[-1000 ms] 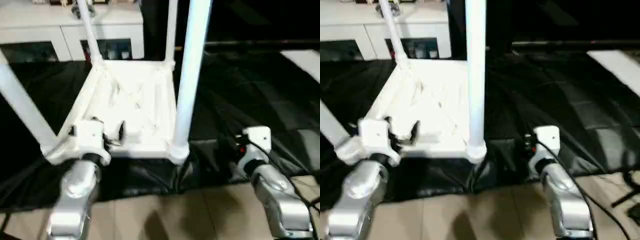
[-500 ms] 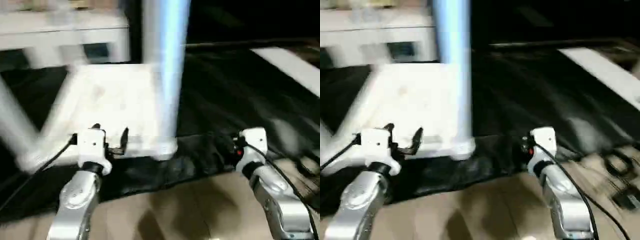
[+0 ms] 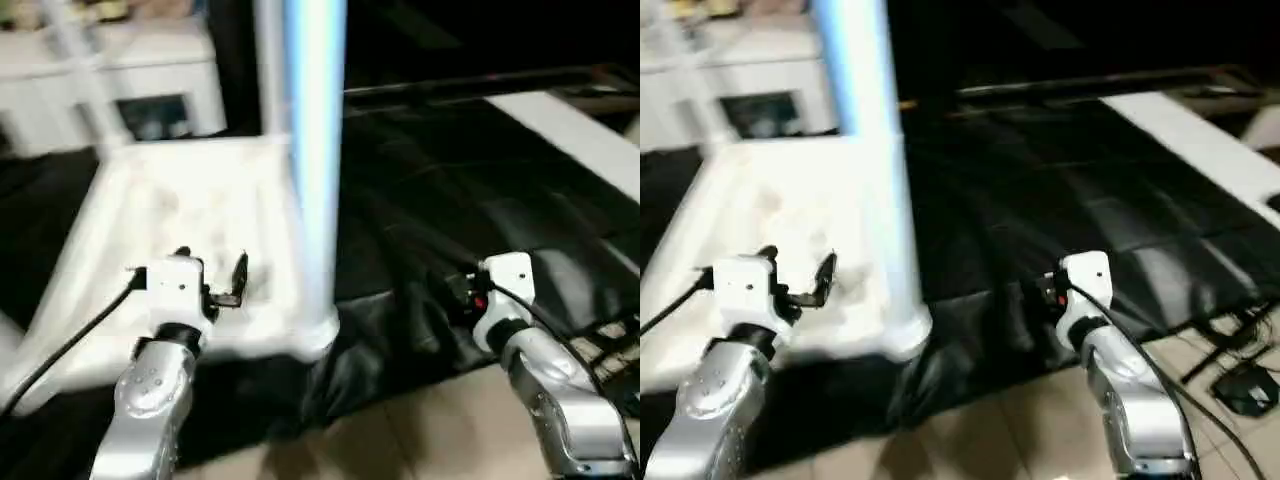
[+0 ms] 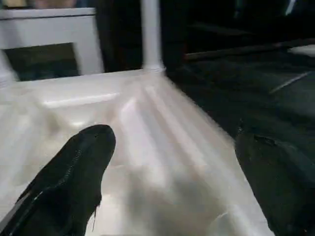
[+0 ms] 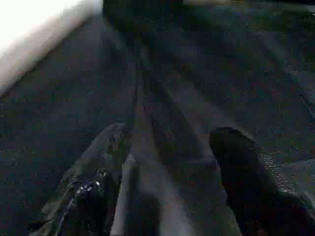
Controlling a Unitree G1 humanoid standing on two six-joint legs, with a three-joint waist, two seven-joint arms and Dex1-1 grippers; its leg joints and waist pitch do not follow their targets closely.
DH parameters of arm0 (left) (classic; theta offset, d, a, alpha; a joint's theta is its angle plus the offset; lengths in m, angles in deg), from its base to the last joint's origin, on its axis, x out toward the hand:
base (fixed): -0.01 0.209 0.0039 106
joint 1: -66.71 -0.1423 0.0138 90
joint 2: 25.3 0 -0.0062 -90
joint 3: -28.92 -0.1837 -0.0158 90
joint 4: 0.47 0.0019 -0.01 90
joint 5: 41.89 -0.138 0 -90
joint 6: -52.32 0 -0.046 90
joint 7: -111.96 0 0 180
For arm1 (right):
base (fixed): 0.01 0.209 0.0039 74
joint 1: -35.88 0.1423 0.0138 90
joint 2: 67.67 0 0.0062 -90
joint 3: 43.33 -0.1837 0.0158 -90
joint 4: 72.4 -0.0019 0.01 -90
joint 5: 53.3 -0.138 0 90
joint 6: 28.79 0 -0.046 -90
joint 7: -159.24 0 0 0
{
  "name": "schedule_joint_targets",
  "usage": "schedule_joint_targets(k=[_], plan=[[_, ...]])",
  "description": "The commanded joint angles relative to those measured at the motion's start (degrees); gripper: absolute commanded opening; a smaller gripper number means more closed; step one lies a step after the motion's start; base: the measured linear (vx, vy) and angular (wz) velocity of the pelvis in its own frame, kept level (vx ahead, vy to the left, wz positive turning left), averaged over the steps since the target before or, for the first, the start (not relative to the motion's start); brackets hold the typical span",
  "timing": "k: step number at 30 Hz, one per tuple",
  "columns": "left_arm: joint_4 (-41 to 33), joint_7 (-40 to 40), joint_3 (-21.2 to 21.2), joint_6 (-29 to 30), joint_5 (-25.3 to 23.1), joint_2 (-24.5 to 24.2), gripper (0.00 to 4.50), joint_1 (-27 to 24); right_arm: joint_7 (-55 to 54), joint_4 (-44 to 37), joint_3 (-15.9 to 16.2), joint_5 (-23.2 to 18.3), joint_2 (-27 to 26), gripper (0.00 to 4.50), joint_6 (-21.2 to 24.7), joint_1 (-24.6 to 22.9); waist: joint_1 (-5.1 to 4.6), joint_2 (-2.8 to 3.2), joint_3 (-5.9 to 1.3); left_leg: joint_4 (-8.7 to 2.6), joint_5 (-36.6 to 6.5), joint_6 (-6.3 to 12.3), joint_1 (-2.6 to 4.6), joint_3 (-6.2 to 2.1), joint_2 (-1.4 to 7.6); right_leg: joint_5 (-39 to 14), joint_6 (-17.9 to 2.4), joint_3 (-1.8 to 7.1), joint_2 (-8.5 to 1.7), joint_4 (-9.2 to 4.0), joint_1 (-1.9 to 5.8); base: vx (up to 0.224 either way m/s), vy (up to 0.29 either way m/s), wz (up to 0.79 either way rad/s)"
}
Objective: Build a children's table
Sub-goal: Rotate table base
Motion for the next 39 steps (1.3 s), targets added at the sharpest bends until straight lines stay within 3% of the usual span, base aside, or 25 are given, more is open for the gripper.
schedule_joint_targets(k=[1,3,4,5,6,7,9,10,11,12,13,14,15,17,19,21,24,25,27,28,31,33,36,38,39], plan=[[-1.0,-0.9,2.0,0.5,-0.5,-1.1,4.48,-1.1,1.7,-1.4,3.3,0.8,-1.1,3.01,-0.5,1.6,2.59,-1.41,-2.13,-3.62,6.4,2.26,-4.88,0.10,0.88,-1.2,3.4,-0.71,-9.32,-9.96,6.09,0.058,-0.002,0.24],[-1.6,-1.1,2.1,0.6,-0.6,-0.9,4.48,-1.7,1.3,-1.3,3.3,0.6,-1.4,3.01,-0.5,1.5,2.73,1.28,-1.53,-8.49,10.3,3.96,-1.69,0.08,1.68,-8.0,-0.3,-5.20,-6.35,-11.80,8.00,0.178,0.004,0.47],[-1.7,-1.2,2.1,0.6,-0.6,-0.9,4.48,-1.9,1.1,-1.0,3.3,0.6,-1.5,3.01,-0.6,1.6,1.03,2.99,0.10,-13.20,3.4,9.14,2.45,-5.11,2.03,-10.7,0.5,-7.94,1.77,-6.02,5.98,0.321,0.042,0.67],[-1.8,-1.1,2.2,0.6,-0.5,-0.9,4.48,-2.0,1.1,-0.9,3.3,0.6,-1.6,3.01,-0.7,1.7,1.03,2.99,0.10,-13.20,3.4,9.14,2.45,-5.11,2.03,-10.7,0.5,-7.94,1.77,-6.02,5.98,0.234,0.052,0.48],[-2.0,-1.2,2.1,0.6,-0.5,-0.9,4.48,-2.2,1.1,-0.6,3.2,0.6,-1.6,3.01,-0.8,1.8,-1.02,2.59,-3.20,-12.48,-1.6,23.29,11.63,-14.83,6.41,-11.9,-0.7,-2.03,3.79,4.98,-3.15,0.242,0.011,0.46],[-2.3,-1.3,2.1,0.7,-0.7,-0.8,4.48,-2.3,1.0,-0.3,3.0,0.6,-1.5,3.01,-1.0,1.9,-0.63,2.98,-3.50,-11.30,9.8,26.06,11.77,-16.35,5.83,-10.0,0.8,0.39,2.99,7.15,-6.39,0.224,-0.006,0.64],[-2.3,-1.3,2.0,0.7,-0.7,-0.8,4.48,-2.4,1.0,-0.2,2.9,0.6,-1.5,3.01,-1.1,1.9,-0.37,1.42,-2.93,-12.55,16.9,22.13,8.80,-15.65,3.41,-2.8,4.1,3.24,2.97,8.56,-7.50,0.192,0.000,0.61],[-2.3,-1.3,2.9,-1.0,1.7,1.1,4.48,-2.5,0.8,-0.1,2.4,0.2,-1.5,3.01,-1.1,1.9,0.16,-0.39,-1.80,-14.07,18.2,17.05,4.89,-14.10,1.62,5.6,3.4,5.99,2.30,6.88,-6.86,0.133,-0.005,0.57],[-2.5,-1.4,2.9,-1.0,1.8,1.2,4.48,-2.6,0.7,-0.1,1.9,-0.1,-1.7,3.01,-0.8,2.0,0.16,-0.39,-1.80,-14.07,18.2,17.05,4.89,-14.10,1.62,5.6,3.4,5.99,2.30,6.88,-6.86,0.133,-0.005,0.57],[-2.8,-1.6,2.9,-0.7,1.5,1.0,4.48,-2.5,0.4,0.0,0.7,-1.0,-2.2,3.01,-0.3,2.1,1.45,-3.82,-1.04,-13.24,7.1,10.63,2.33,-5.26,0.56,17.2,1.6,9.60,-2.28,-3.21,-5.39,0.091,-0.050,0.58],[-2.8,-1.6,2.9,-0.7,1.5,1.0,4.48,-2.5,0.4,0.0,0.7,-1.0,-2.2,3.01,-0.3,2.1,3.61,-4.38,-1.74,-4.90,-2.8,3.52,2.90,-1.67,-3.32,2.3,2.9,15.20,-7.42,-7.61,-4.65,0.064,-0.062,0.43],[-2.9,-1.5,2.5,-0.7,0.7,0.4,4.48,-2.5,0.4,-0.1,0.5,-1.1,-2.3,3.01,-0.2,2.2,2.89,-4.05,-1.72,-4.48,-1.2,0.67,1.76,-2.99,-1.70,3.7,-1.5,16.33,-9.65,-6.66,-2.84,0.064,-0.062,0.43],[-3.2,-1.8,2.1,-0.1,0.1,0.4,4.48,-2.6,0.5,-0.2,0.7,-1.0,-2.0,3.01,-0.4,2.0,3.38,-3.57,-2.10,-7.02,7.8,-4.92,0.92,-3.20,-0.51,19.3,-5.8,12.63,-6.45,-3.30,-1.42,0.071,-0.050,0.17],[-3.2,-1.9,1.6,-0.3,-0.4,0.5,4.48,-2.8,0.4,-0.5,0.8,-1.2,-1.9,3.01,-0.4,1.8,2.62,-1.08,-1.83,-11.11,10.9,-6.23,4.27,-3.15,4.59,23.0,-16.7,6.35,1.49,-2.03,-4.65,0.000,0.000,0.00],[-3.3,-1.8,1.3,-0.4,-0.5,0.7,4.48,-3.1,0.3,-0.8,0.8,-1.4,-2.0,3.01,-0.2,1.5,1.43,1.73,-2.63,-14.73,11.4,0.49,6.01,-8.27,13.73,4.9,-14.0,3.16,0.45,1.95,-7.26,0.001,-0.025,0.23],[-3.4,-1.6,1.3,-0.4,-0.2,1.1,4.48,-3.4,0.3,-1.1,0.7,-1.4,-2.2,3.01,-0.1,1.2,1.39,1.59,-2.65,-15.67,12.9,4.18,5.87,-8.57,15.39,-0.1,-8.4,1.96,0.31,4.44,-8.85,-0.009,-0.056,0.20],[-3.4,-0.9,1.0,-0.9,-0.1,1.1,4.48,-3.7,0.3,-1.2,0.6,-1.2,-2.6,3.01,0.0,0.8,1.05,0.27,-3.17,-15.17,11.8,14.22,5.19,-6.88,11.41,0.6,-13.1,2.50,-0.48,3.74,-8.80,-0.022,-0.127,0.07],[-3.4,-0.7,1.2,-0.2,1.2,1.5,4.48,-3.8,0.3,-1.4,0.6,-1.3,-2.7,3.01,0.1,0.7,1.22,-1.31,-3.41,-12.57,9.3,15.38,3.28,-4.40,7.13,8.7,-23.4,3.74,-2.20,0.02,-6.62,-0.064,-0.207,-0.08],[-3.1,-0.2,1.1,-0.2,1.4,0.8,4.48,-3.7,0.0,-2.0,0.8,-1.4,-3.2,3.01,0.5,0.2,3.67,-4.47,-3.75,-0.09,-1.7,9.22,-1.17,2.89,-2.76,8.0,-29.4,6.68,-4.73,-6.99,-3.01,-0.069,-0.204,-0.05],[-3.0,-0.1,1.1,-0.4,0.9,0.4,4.48,-3.7,-0.1,-2.3,0.9,-1.5,-3.4,3.01,0.6,-0.1,4.15,-4.32,-2.34,0.35,-1.0,-3.74,-1.92,2.19,-1.53,0.0,-21.1,5.90,-5.68,-6.75,-2.89,-0.073,-0.188,-0.02],[-2.8,0.5,1.2,-0.8,1.1,0.0,4.48,-3.6,-0.5,-3.5,1.3,-1.9,-4.0,3.01,0.9,-1.1,3.91,-1.61,-1.65,-7.83,-1.8,-4.44,0.85,-0.47,3.24,-13.5,-5.2,6.01,-6.04,-8.65,-2.86,-0.080,-0.156,-0.04],[-2.7,1.0,1.3,-0.9,1.1,-0.2,4.48,-3.5,-0.8,-4.4,1.5,-2.2,-4.4,3.01,1.1,-1.7,3.90,-0.87,-1.82,-10.42,-7.9,-3.56,2.20,-1.02,5.19,-20.8,-2.1,4.66,-4.67,-7.65,-3.90,-0.090,-0.117,-0.02],[-2.7,1.6,1.4,-0.5,1.6,-0.4,4.48,-3.4,-1.0,-5.2,1.4,-2.8,-5.0,3.01,1.6,-2.4,5.92,-2.01,-1.03,-7.72,-4.0,-3.26,1.95,0.24,3.93,-34.7,-5.1,8.50,-9.88,-10.12,-3.41,-0.077,-0.061,0.07],[-2.8,1.5,1.3,-0.6,1.4,-0.5,4.48,-3.4,-1.0,-5.3,1.5,-2.7,-5.0,3.01,1.5,-2.6,6.77,-2.04,-0.74,-5.26,-4.2,-6.59,2.40,0.62,2.69,-42.0,-3.5,14.76,-7.77,-10.76,-3.37,-0.045,0.028,-0.21],[-3.0,0.4,0.5,-1.7,-1.2,-1.3,4.48,-3.7,-1.1,-5.2,1.2,-2.9,-5.1,3.01,1.5,-2.6,7.53,-2.74,-0.46,-7.13,-3.9,-6.96,1.85,-0.44,2.46,-36.8,-4.7,13.29,-5.73,-9.11,-2.88,-0.027,0.067,-0.47]])
